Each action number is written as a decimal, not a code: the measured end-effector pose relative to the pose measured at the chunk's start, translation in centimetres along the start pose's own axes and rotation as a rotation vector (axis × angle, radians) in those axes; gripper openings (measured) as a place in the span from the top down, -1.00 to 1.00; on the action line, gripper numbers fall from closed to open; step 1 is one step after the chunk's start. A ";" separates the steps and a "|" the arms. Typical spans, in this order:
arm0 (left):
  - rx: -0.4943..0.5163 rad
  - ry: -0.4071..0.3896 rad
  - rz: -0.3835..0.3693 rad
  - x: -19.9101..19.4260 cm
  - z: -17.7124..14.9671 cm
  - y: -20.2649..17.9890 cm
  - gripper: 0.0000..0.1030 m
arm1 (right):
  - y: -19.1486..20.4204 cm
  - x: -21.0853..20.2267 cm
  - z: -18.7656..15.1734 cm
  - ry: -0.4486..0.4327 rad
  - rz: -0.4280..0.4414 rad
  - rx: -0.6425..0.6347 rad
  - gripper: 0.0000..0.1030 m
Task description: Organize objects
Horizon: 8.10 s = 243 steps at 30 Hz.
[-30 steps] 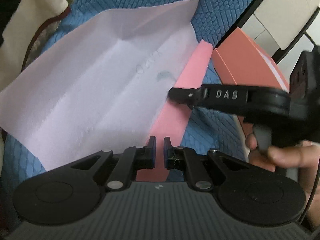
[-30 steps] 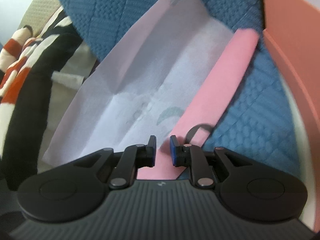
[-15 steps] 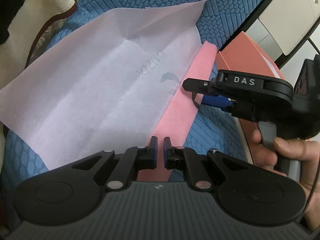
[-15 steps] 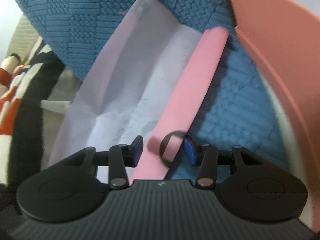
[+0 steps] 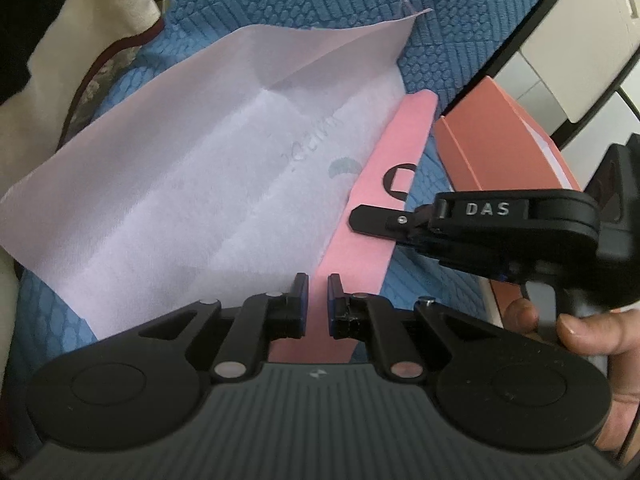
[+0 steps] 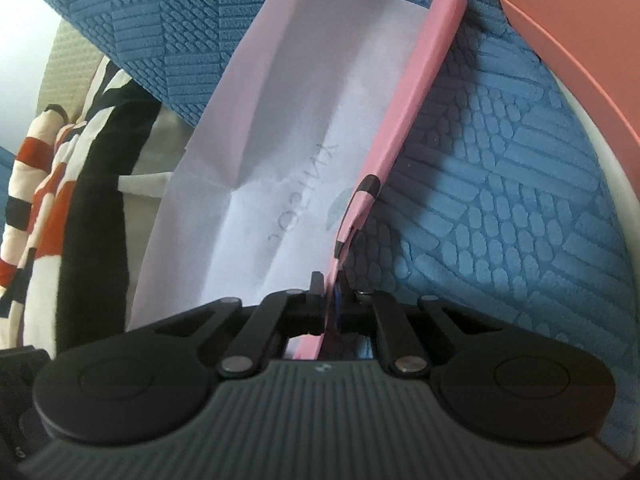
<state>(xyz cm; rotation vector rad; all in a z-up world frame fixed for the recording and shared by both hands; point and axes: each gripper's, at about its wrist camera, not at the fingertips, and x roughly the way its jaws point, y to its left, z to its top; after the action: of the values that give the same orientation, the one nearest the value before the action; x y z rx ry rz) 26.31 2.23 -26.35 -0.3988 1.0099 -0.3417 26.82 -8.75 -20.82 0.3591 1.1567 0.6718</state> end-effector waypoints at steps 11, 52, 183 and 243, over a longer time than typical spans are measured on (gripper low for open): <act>0.158 -0.011 -0.016 -0.8 -1.2 -2.6 0.08 | 0.1 -0.6 0.2 0.015 0.011 -0.005 0.86; -0.256 -0.011 -0.102 -0.7 -1.5 3.2 0.84 | 2.9 0.4 -0.7 0.038 -0.025 -0.258 0.71; -0.173 -0.146 -0.082 -5.5 1.0 2.7 0.79 | 2.9 2.8 0.2 -0.019 0.005 -0.207 0.65; -0.118 -0.038 -0.026 -3.7 0.9 2.0 0.80 | 2.1 -0.1 0.1 0.007 -0.073 0.024 0.87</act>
<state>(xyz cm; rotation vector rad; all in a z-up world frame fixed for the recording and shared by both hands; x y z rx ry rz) 25.42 5.78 -24.14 -0.5235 0.9909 -0.2977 26.21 -7.25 -19.46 0.3336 1.1800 0.5963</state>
